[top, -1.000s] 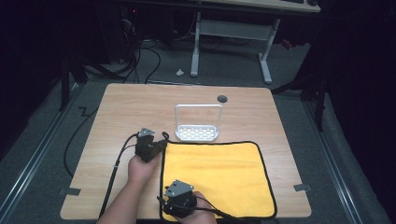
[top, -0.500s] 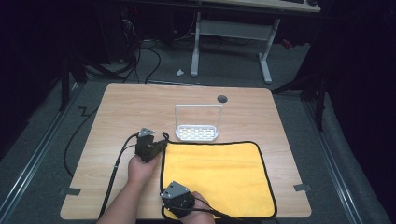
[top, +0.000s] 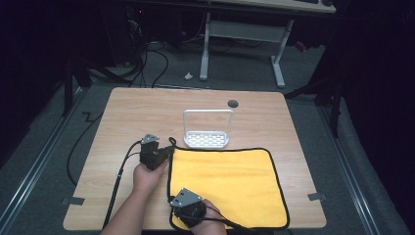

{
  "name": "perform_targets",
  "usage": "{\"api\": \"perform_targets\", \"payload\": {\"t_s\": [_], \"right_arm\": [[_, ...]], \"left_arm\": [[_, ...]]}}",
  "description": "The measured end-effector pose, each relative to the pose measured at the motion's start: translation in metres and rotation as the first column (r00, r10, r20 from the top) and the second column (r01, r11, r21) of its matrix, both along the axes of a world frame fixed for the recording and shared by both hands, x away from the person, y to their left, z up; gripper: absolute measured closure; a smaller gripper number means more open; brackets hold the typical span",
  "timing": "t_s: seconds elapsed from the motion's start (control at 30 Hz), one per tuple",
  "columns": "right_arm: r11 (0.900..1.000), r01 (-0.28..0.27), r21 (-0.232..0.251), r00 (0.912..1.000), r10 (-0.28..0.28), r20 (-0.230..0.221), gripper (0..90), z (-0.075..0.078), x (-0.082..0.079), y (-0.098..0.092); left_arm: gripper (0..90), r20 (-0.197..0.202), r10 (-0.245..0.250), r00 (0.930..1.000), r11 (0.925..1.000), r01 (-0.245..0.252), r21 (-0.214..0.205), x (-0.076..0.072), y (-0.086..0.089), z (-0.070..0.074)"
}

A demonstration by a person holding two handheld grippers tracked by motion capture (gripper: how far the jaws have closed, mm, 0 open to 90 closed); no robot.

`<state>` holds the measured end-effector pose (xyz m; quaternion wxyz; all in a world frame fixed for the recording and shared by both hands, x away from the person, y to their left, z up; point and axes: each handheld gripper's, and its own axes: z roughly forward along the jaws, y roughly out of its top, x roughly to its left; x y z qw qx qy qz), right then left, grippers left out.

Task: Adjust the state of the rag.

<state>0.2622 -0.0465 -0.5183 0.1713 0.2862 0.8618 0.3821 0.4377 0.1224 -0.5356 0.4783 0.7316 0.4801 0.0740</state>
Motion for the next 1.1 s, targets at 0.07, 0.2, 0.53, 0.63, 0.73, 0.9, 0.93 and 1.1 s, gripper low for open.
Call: {"api": "perform_targets", "payload": {"t_s": [0.07, 0.2, 0.53, 0.63, 0.73, 0.9, 0.93, 1.1], "right_arm": [[0.9999, -0.004, 0.011, 0.9999, 0.004, 0.011, 83.6, 0.004, 0.0, 0.0], [0.9994, -0.018, 0.029, 0.9991, 0.017, 0.038, 83.8, 0.014, 0.0, 0.003], [0.9928, -0.108, 0.05, 0.9906, 0.104, 0.089, 83.8, 0.034, 0.006, 0.056], [0.988, -0.141, 0.064, 0.9856, 0.134, 0.104, 83.8, 0.039, 0.007, 0.081], [0.9811, -0.173, 0.087, 0.9798, 0.162, 0.117, 83.8, 0.046, 0.006, 0.103], [0.9743, -0.201, 0.102, 0.9725, 0.186, 0.141, 83.9, 0.056, 0.004, 0.119], [0.9752, -0.198, 0.1, 0.9726, 0.182, 0.144, 83.8, 0.057, 0.003, 0.117], [0.9798, -0.171, 0.103, 0.9744, 0.153, 0.165, 83.8, 0.062, 0.0, 0.096]], "left_arm": [[86.2, 0.002, 0.0, 1.0, 0.9999, 0.0, -0.017, 0.0, 0.002, 0.0], [86.4, -0.014, 0.018, 0.9998, 0.9961, -0.019, -0.087, 0.001, 0.012, 0.002], [86.7, 0.013, 0.109, 0.9939, 0.9834, -0.106, -0.147, -0.008, 0.073, 0.017], [86.7, 0.018, 0.15, 0.9885, 0.9784, -0.146, -0.146, -0.013, 0.099, 0.024], [86.7, 0.025, 0.189, 0.9817, 0.9721, -0.183, -0.146, -0.019, 0.123, 0.032], [86.8, 0.053, 0.209, 0.9764, 0.9691, -0.2, -0.145, -0.024, 0.141, 0.048], [86.8, 0.058, 0.206, 0.9768, 0.9704, -0.196, -0.141, -0.024, 0.139, 0.05], [86.8, 0.071, 0.177, 0.9816, 0.9745, -0.165, -0.152, -0.021, 0.109, 0.056]]}}
